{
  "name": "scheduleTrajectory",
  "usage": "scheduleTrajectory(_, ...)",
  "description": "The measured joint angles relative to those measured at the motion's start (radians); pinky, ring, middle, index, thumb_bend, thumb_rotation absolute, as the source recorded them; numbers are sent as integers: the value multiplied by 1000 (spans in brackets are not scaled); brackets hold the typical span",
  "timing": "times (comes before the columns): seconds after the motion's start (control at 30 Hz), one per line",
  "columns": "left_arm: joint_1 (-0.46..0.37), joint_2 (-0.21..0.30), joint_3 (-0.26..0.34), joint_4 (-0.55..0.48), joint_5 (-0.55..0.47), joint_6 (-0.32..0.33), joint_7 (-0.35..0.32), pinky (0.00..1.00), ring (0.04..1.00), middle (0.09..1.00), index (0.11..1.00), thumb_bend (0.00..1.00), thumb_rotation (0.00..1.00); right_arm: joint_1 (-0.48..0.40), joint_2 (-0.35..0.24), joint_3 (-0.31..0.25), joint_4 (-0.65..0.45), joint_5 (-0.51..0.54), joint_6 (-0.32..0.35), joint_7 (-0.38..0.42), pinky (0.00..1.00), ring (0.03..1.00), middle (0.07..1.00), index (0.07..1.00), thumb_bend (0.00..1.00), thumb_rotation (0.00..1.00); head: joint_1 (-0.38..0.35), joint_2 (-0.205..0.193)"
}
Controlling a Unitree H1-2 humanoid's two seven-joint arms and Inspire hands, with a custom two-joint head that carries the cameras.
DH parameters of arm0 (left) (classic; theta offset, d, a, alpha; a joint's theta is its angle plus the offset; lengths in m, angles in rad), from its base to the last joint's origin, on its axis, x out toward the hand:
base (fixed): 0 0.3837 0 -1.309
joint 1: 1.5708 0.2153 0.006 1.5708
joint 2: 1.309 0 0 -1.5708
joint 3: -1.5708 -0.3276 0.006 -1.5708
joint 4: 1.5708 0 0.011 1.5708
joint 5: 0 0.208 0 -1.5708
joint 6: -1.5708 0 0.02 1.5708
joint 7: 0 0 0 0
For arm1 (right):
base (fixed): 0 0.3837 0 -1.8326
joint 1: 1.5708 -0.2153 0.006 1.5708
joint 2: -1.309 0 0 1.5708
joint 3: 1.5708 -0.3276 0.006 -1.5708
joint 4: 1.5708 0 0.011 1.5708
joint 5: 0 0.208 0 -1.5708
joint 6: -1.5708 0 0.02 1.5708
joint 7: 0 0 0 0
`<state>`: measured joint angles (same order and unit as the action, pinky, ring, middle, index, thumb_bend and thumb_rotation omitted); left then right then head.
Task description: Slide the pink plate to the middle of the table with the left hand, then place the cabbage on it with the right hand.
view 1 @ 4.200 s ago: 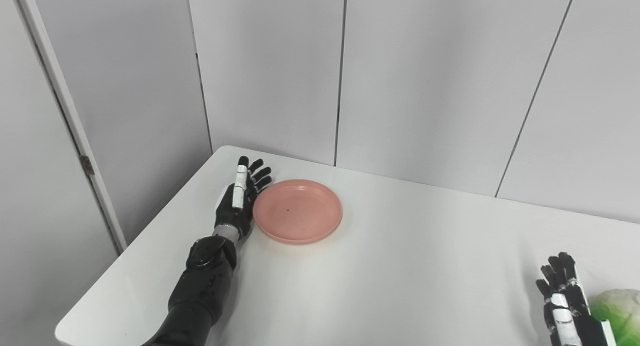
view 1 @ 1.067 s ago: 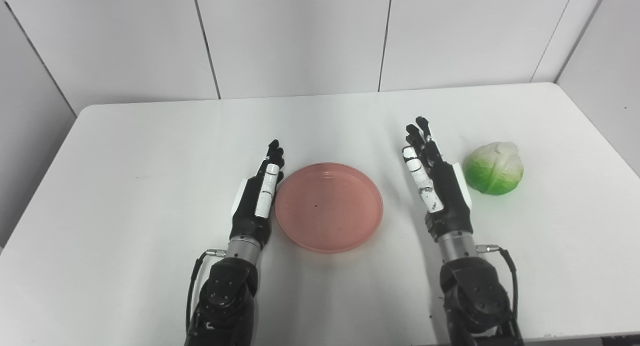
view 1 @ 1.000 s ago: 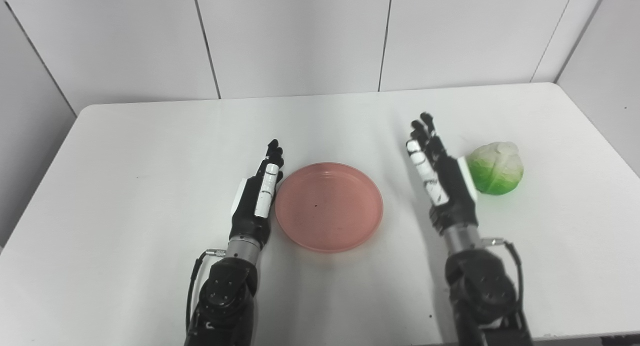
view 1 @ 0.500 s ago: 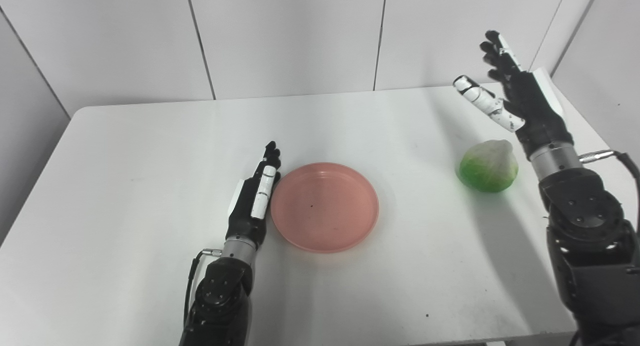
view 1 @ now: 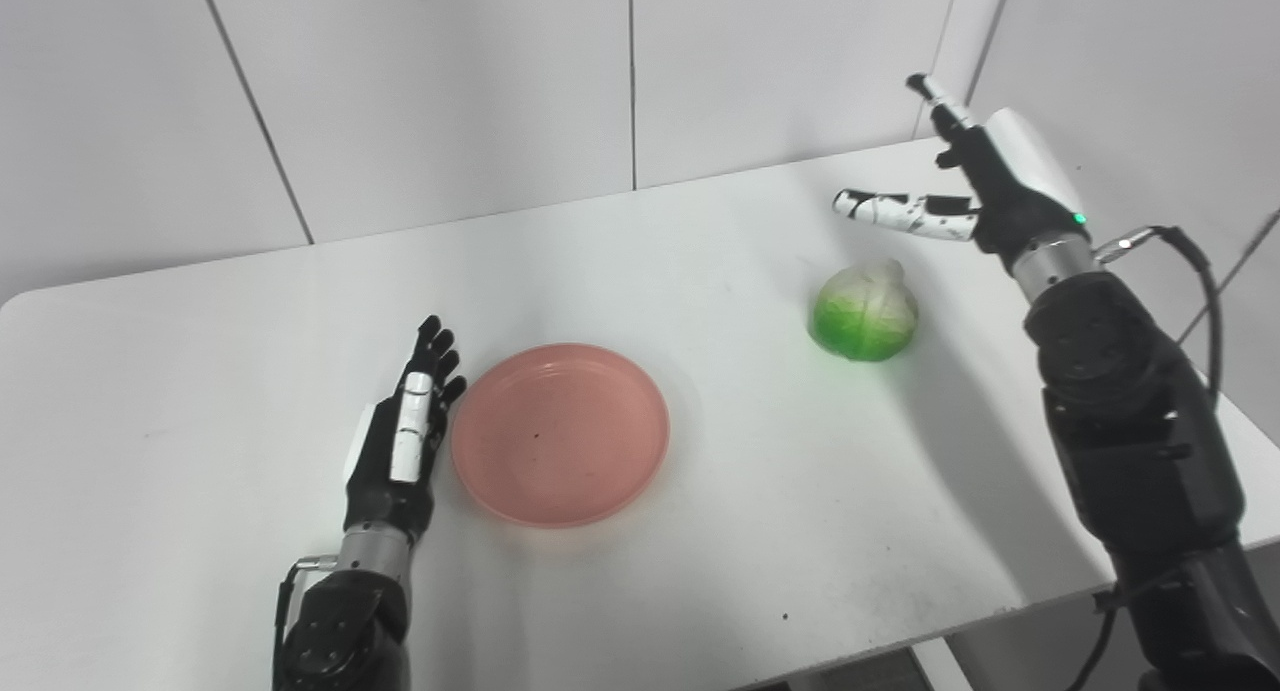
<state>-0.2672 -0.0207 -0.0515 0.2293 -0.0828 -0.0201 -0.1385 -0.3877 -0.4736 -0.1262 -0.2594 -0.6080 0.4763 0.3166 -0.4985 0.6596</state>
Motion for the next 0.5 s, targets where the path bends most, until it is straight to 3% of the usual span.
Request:
scheduleTrajectory(0.13, -18, 4, 8, 33, -13, -20, -9, 993, 989, 985, 991, 714, 1000, 0, 31, 20, 51, -79, 0, 5, 751, 929, 961, 942, 976, 600, -38, -12)
scheduleTrajectory(0.23, -32, 16, 11, 56, -13, -40, -20, 975, 978, 978, 983, 654, 1000, 0, 53, 42, 82, -115, 0, 4, 929, 944, 958, 948, 975, 567, -49, -18)
scheduleTrajectory(0.3, -47, 25, 23, 78, -13, -57, -22, 970, 975, 976, 980, 656, 1000, 0, 55, 66, 103, -125, 0, -5, 968, 949, 961, 951, 973, 554, -49, -18)
scheduleTrajectory(0.5, -55, 40, 35, 92, -47, -81, -39, 969, 975, 972, 979, 682, 1000, 0, 54, 85, 148, -138, 0, -22, 1000, 978, 977, 960, 995, 535, -46, -17)
